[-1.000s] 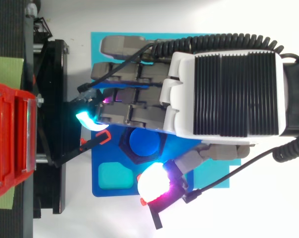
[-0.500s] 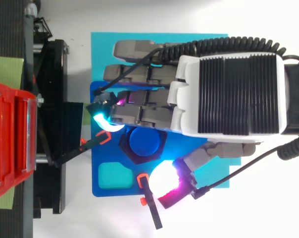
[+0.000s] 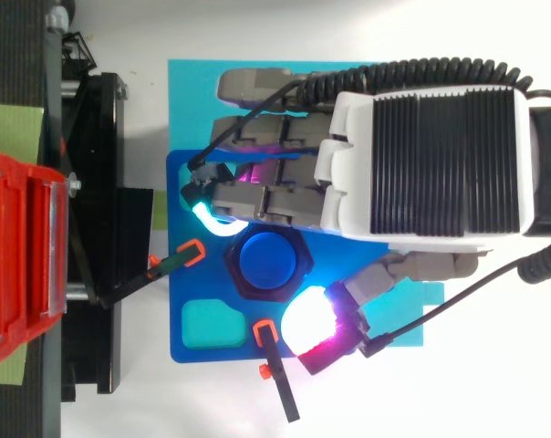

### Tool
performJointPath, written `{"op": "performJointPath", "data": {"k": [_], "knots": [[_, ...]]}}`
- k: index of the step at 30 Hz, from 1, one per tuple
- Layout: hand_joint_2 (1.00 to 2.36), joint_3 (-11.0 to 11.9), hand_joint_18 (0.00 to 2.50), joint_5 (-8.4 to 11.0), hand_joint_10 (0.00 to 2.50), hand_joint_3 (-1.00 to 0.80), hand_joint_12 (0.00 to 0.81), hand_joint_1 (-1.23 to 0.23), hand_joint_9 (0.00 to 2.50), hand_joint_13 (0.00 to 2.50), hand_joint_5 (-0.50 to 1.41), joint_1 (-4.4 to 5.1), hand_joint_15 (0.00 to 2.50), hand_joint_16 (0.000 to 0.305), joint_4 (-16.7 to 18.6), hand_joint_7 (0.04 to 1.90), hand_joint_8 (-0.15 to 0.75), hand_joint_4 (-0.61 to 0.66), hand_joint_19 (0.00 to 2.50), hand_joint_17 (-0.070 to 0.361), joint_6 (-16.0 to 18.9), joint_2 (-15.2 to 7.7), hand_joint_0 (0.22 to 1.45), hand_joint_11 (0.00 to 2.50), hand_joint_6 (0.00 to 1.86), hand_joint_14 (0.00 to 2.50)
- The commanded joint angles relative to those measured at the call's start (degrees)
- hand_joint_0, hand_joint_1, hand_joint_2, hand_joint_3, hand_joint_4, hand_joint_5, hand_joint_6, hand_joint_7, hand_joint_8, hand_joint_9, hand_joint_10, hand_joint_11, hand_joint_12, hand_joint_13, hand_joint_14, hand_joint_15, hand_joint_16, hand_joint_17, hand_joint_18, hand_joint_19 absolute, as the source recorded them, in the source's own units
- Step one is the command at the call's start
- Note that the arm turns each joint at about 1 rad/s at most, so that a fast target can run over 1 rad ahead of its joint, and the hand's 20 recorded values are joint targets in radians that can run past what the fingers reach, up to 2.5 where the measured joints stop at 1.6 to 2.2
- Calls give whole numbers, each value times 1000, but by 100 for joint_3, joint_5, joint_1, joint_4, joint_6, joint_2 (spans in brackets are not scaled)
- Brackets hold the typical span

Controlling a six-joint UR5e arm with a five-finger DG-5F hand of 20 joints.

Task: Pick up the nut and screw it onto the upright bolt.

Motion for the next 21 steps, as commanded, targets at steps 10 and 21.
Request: {"op": "performJointPath", "data": {"k": [10,21], "knots": [[1000,291,397,-122,0,-500,187,-359,890,805,46,-174,0,13,-435,1609,215,94,0,30,-162,-2,521,0,511,0],[1000,572,693,-122,0,-500,118,-371,1434,1073,76,-350,0,5,-892,1339,201,67,20,12,-364,6,539,0,600,0]]}}
